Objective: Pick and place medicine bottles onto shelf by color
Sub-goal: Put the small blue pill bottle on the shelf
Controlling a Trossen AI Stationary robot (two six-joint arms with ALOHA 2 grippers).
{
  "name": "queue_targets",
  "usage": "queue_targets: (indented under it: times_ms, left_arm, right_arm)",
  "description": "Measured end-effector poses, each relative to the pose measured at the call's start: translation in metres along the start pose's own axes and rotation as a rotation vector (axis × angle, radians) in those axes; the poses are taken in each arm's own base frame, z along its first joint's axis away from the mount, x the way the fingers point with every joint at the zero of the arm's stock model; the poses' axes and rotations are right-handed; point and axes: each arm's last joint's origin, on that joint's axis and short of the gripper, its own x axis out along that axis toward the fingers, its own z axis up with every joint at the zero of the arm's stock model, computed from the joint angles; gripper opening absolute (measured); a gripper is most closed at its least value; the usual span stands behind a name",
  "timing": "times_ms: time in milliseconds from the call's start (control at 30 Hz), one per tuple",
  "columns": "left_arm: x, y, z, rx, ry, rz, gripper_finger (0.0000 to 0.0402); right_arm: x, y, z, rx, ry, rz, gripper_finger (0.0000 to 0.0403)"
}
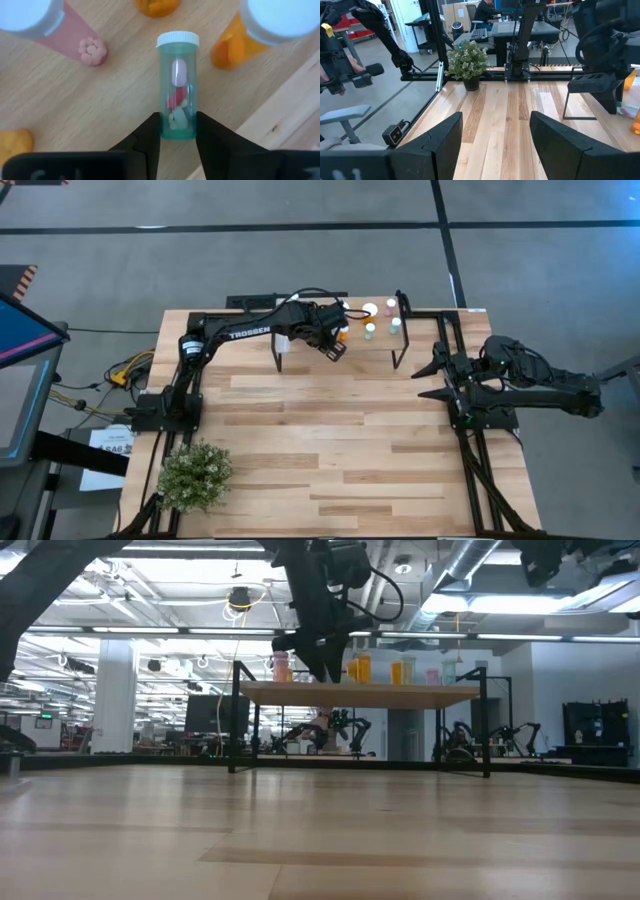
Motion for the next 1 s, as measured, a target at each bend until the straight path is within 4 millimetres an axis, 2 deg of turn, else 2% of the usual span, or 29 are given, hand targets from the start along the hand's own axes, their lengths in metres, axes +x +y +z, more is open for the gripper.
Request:
queue_targets:
  times_ms: [200, 533, 700, 867, 1000]
  left_arm:
    - [-0.001, -0.001, 0.002, 0.003, -0.024, 0.006, 0.0064]
    - [-0.027, -0.011, 0.009, 0.039, -0.111, 0.040, 0.0089]
    - [-0.051, -0.013, 0.011, 0.065, -0.149, 0.093, 0.0079]
    - [-0.088, -0.013, 0.009, 0.088, -0.214, 0.207, 0.0082]
    - [-0.119, -0.026, -0.002, 0.119, -0.341, 0.315, 0.0083]
  right_arm:
    - [0.000, 0.000, 0.000, 0.001, 0.002, 0.000, 0.0255]
    - [0.000, 0.000, -0.001, 0.004, 0.009, 0.000, 0.0255]
    - [0.000, 0.000, -0.001, 0.006, 0.010, 0.000, 0.0255]
    - [0.000, 0.000, -0.003, 0.018, 0.028, -0.001, 0.0255]
    - [0.000, 0.000, -0.004, 0.021, 0.035, -0.001, 0.0255]
